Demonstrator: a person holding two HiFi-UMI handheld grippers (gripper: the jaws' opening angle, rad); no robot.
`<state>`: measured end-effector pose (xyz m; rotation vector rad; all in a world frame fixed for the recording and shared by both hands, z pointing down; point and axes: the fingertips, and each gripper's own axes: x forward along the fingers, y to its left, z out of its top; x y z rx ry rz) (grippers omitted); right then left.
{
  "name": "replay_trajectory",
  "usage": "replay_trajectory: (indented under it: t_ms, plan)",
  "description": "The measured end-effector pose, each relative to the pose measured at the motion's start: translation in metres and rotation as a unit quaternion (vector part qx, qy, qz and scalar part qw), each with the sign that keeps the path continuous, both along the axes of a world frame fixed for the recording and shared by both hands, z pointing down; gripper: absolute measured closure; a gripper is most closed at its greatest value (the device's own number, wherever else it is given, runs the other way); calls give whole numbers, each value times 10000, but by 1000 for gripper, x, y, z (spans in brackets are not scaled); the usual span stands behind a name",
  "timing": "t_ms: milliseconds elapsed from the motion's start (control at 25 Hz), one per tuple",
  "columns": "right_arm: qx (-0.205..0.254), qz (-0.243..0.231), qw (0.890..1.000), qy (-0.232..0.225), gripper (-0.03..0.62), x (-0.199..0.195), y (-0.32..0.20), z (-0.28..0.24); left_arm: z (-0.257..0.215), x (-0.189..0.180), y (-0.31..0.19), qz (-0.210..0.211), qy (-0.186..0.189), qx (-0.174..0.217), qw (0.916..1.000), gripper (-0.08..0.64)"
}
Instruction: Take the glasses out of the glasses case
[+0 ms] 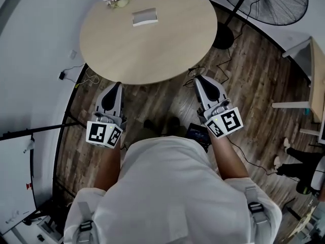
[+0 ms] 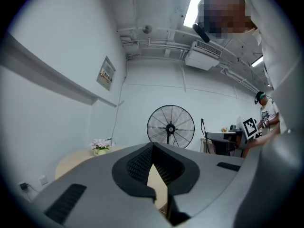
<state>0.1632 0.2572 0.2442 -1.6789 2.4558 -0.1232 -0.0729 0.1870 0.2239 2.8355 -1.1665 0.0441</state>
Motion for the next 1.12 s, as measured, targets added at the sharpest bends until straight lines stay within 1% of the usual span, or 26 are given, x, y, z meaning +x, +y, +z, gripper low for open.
replay_trajectory:
  t_ms: [120, 280, 440, 640, 800, 960, 1120]
  plan:
    - [-159, 147, 9997, 76, 561, -5, 6, 9, 6, -15, -1, -119, 120, -39, 9999, 548]
    - [-303, 309, 9989, 199, 561, -19, 5, 12, 16, -32, -1, -9, 333, -104, 9994, 548]
    - [-366, 375, 9982, 296, 561, -46, 0, 11, 23, -51, -1, 77, 347, -289, 9989, 548]
    - [-411, 403, 9978, 324, 561, -84, -5, 11, 31, -83, -10, 205, 391, -300, 9986, 548]
    - [-458, 410, 9975, 340, 561, -104, -7, 13, 38, -102, -13, 261, 377, -397, 9982, 548]
    - [-412, 238, 9982, 375, 561, -119, -5, 10, 42, -112, -12, 244, 392, -453, 9979, 548]
    - [-306, 137, 9983, 484, 561, -114, -3, -1, 30, -104, -6, 279, 444, -376, 9979, 548]
